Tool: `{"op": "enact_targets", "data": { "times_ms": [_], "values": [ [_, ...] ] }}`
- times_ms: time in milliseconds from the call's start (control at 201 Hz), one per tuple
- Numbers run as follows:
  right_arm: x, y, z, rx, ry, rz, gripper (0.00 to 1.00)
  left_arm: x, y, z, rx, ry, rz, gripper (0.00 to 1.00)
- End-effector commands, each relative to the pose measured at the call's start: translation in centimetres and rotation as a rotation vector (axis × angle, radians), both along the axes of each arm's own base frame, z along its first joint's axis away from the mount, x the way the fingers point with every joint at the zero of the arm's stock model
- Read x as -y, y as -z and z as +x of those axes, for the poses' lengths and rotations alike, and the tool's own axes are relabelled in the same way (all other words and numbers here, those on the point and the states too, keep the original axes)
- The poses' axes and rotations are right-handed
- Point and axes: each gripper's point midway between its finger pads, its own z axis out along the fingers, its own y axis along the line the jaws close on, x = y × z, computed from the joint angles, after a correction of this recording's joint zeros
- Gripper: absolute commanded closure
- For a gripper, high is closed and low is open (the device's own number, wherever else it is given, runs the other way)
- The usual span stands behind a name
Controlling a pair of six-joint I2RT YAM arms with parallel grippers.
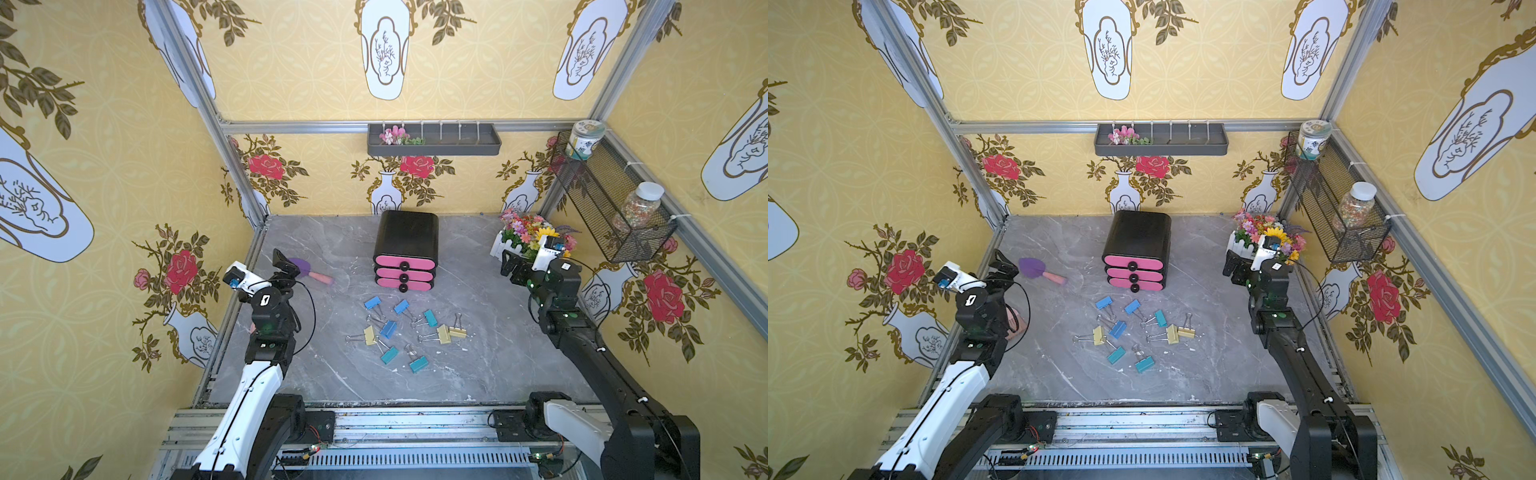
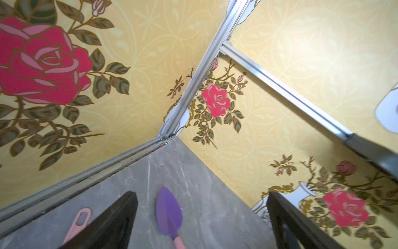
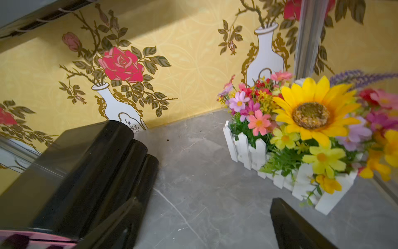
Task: Put the binder clips in the drawer according to color
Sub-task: Open the drawer in the storage box.
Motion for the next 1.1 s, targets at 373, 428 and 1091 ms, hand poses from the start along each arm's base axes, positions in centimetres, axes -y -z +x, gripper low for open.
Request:
{"op": "enact_targets", "data": {
  "times_ms": [373,428,1091],
  "values": [
    [-14.0,0.6,-3.9,-0.354,-0.339,0.15,0.13,18.4,2.7,-0.5,-0.476,0.75,-0.266,0.29],
    [-15.9,0.9,-4.4,-0.375,-0.371,0.136,0.15,19.6,3.2,-0.8,-0.532,0.804,-0.286,0.34],
    [-21.2,2.8,-4.3,-0.512,-0.331,0.161,0.21,30.7,9.6,0.3,-0.894,0.983,-0.071,0.43]
  ]
}}
